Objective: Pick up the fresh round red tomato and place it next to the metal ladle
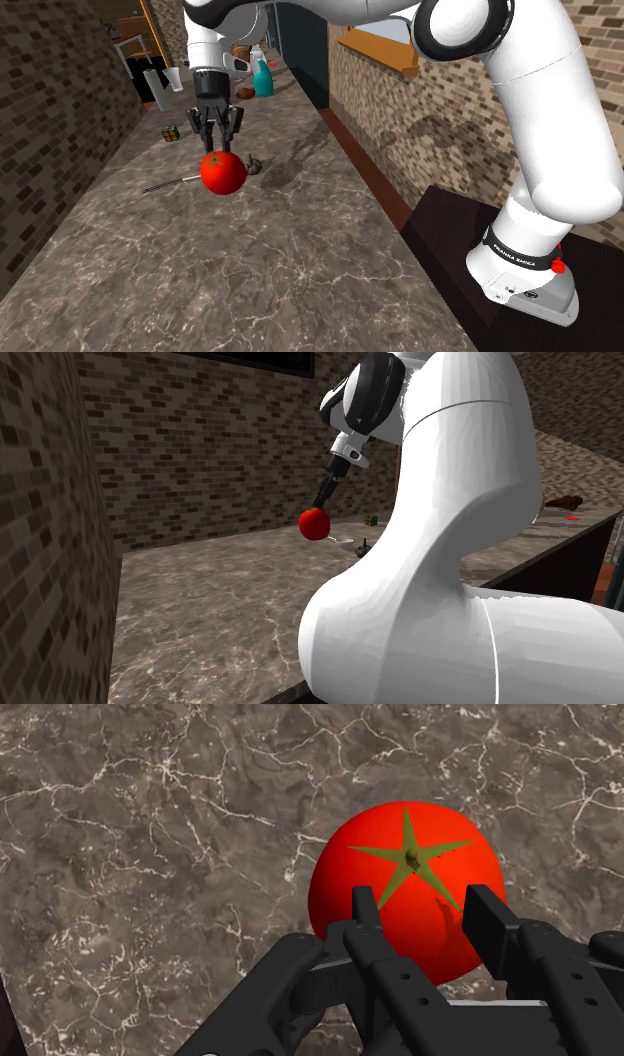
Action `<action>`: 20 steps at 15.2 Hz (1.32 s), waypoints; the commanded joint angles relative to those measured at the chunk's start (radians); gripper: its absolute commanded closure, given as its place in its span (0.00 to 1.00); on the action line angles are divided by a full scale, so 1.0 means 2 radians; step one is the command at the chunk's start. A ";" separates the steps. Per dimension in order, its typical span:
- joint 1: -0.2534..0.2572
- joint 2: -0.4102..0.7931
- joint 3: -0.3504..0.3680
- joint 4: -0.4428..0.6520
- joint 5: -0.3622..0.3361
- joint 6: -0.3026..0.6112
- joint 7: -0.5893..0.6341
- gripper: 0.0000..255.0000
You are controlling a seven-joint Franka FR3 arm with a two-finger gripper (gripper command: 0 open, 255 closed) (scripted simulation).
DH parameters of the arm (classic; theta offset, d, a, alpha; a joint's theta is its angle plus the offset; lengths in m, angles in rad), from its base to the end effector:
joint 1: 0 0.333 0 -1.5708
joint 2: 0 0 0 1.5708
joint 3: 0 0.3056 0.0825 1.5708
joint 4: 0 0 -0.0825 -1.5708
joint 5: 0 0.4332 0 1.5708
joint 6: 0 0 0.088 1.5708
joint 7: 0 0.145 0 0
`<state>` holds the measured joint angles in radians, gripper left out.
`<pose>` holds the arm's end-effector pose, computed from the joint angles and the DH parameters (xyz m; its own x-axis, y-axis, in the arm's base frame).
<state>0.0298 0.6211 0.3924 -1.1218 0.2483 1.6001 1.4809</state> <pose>0.6985 0.2750 0.4223 0.3602 -0.8111 -0.4608 -0.8980 -0.4353 0.0644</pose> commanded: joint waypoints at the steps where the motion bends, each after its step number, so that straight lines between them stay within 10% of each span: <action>1: -0.002 -0.002 -0.001 -0.018 0.001 0.015 -0.006 1.00; 20: -0.006 0.007 -0.005 -0.099 0.002 0.099 -0.037 1.00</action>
<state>0.0174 0.6343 0.3829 -1.3187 0.2534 1.7983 1.4065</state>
